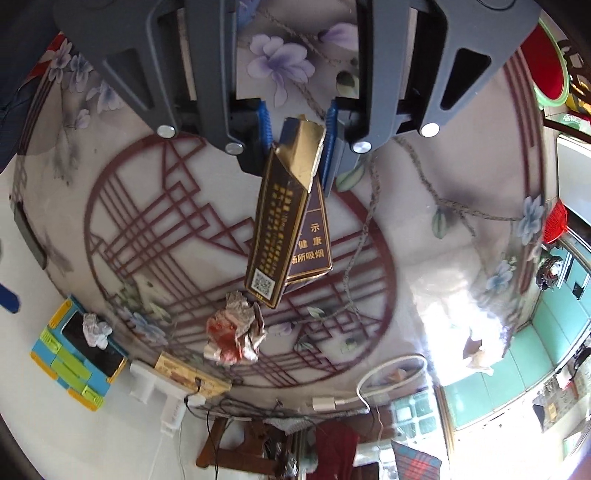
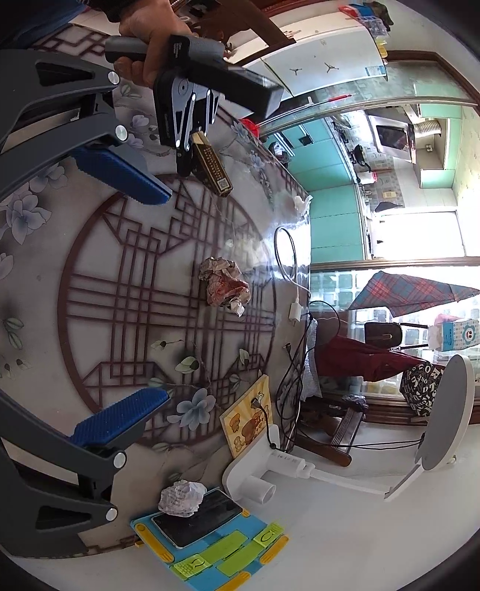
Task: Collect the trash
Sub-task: 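Grasp the crumpled brown paper with the right tool while the left tool holds the box, then carry the cigarette box and brown paper toward the red bucket with both tools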
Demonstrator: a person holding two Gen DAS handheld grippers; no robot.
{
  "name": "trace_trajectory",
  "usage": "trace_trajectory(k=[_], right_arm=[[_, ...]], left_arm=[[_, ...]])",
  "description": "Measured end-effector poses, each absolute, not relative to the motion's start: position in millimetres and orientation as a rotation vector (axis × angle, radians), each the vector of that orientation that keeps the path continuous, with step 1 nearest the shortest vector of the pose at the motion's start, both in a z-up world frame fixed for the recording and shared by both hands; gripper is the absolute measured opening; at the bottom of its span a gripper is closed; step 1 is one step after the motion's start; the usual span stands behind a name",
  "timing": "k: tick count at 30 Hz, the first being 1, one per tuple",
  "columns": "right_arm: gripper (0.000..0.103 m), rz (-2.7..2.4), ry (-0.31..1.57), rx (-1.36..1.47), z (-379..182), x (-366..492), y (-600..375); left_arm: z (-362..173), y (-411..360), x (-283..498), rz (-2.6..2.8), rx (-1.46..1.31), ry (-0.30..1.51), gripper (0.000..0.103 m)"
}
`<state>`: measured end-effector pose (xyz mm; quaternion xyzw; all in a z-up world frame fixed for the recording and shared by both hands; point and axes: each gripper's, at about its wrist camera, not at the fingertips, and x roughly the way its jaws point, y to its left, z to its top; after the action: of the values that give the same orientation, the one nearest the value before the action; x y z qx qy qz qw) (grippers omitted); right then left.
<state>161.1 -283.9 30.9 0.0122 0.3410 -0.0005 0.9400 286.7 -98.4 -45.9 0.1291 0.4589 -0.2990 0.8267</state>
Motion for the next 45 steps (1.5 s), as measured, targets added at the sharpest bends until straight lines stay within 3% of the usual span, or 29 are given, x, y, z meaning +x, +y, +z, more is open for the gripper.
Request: trace_trajectory(k=[13,26,29,31,34,45], right_arm=[[0.096,0.003,0.746,-0.049,-8.1,279.3,-264.1],[0.096,-0.078,0.886,-0.097,-78.0,369.9,-260.7],[0.088,-0.077,0.906,-0.112,-85.6,373.7,-260.5],[0.064,-0.077,0.939,-0.125,-92.0,374.4,-260.0],[0.054,-0.078,0.917,-0.149,-90.0,367.6,-257.0],[0.05,0.029,0.76,-0.261,-25.7,298.3,-191.3]], left_arm=[[36.6,-20.7,219.4,-0.538,0.107,0.808,0.022],[32.6,24.8,216.4,-0.515,0.069,0.792,0.022],[34.1,29.3,217.4,-0.508,0.061,0.783,0.022],[34.6,32.1,218.5,-0.503,0.055,0.778,0.023],[38.4,35.5,218.2,-0.499,0.043,0.767,0.023],[50.8,69.4,218.0,-0.405,0.003,0.721,0.023]])
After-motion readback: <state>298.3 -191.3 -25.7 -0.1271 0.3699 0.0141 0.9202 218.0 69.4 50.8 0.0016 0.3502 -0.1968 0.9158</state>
